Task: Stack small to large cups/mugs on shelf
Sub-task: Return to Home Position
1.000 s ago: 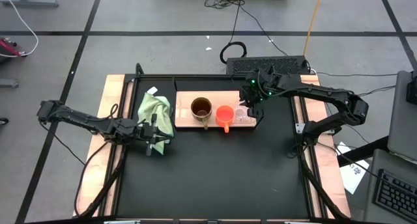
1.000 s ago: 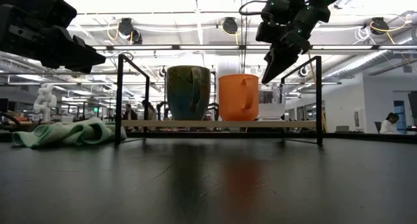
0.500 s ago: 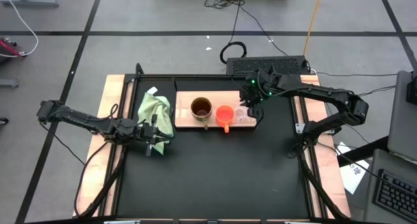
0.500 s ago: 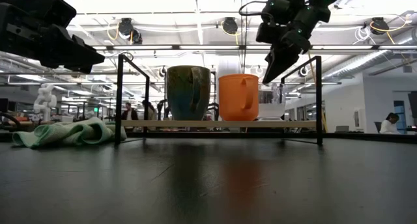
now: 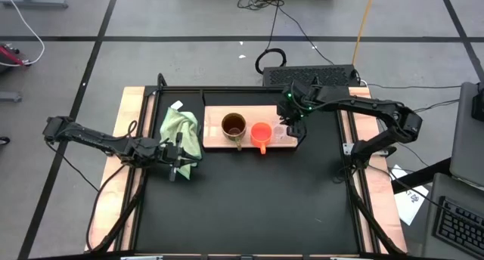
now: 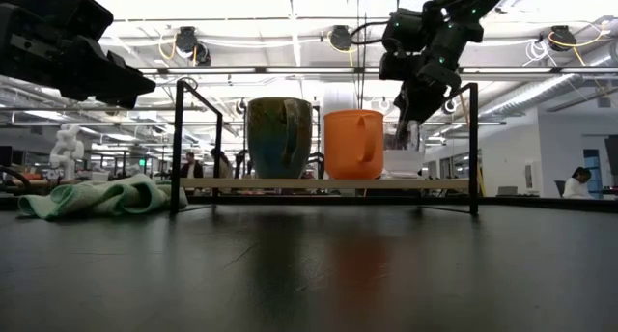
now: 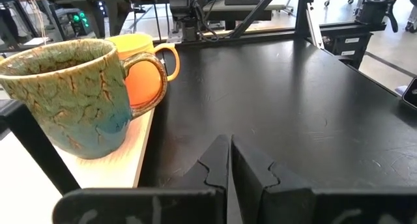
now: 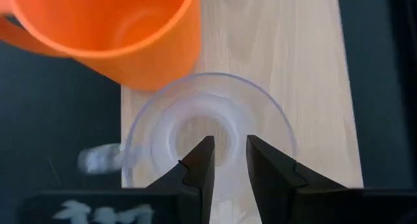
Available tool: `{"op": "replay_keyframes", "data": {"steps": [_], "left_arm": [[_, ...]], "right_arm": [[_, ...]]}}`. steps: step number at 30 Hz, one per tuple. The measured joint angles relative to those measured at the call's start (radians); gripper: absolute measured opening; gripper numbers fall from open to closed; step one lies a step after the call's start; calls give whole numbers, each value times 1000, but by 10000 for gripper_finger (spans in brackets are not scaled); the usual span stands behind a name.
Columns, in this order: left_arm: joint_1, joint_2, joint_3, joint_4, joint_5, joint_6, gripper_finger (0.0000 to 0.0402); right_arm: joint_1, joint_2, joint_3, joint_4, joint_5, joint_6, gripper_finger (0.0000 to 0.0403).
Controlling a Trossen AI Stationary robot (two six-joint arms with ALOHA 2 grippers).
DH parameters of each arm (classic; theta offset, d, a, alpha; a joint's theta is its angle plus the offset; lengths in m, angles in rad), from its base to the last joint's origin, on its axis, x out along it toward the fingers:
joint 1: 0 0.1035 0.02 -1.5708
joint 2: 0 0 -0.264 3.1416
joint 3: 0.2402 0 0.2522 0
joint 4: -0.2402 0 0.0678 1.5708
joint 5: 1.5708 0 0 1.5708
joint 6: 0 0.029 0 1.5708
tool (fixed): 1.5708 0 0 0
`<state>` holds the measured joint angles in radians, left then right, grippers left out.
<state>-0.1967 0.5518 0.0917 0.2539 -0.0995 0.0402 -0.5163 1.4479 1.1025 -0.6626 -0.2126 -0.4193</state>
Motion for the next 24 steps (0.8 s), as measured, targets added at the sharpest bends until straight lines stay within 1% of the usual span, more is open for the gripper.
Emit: {"op": "replay_keyframes", "data": {"steps": [9,14,24], "left_arm": [[0,0,0,-20,-6,3,21],[0,0,0,-24,-6,2,21],[0,0,0,-26,-6,0,21]], "right_arm": [[5,36,39,-13,5,-10,49],[22,35,65,-30,5,-6,48],[38,35,65,-46,6,14,47]]}}
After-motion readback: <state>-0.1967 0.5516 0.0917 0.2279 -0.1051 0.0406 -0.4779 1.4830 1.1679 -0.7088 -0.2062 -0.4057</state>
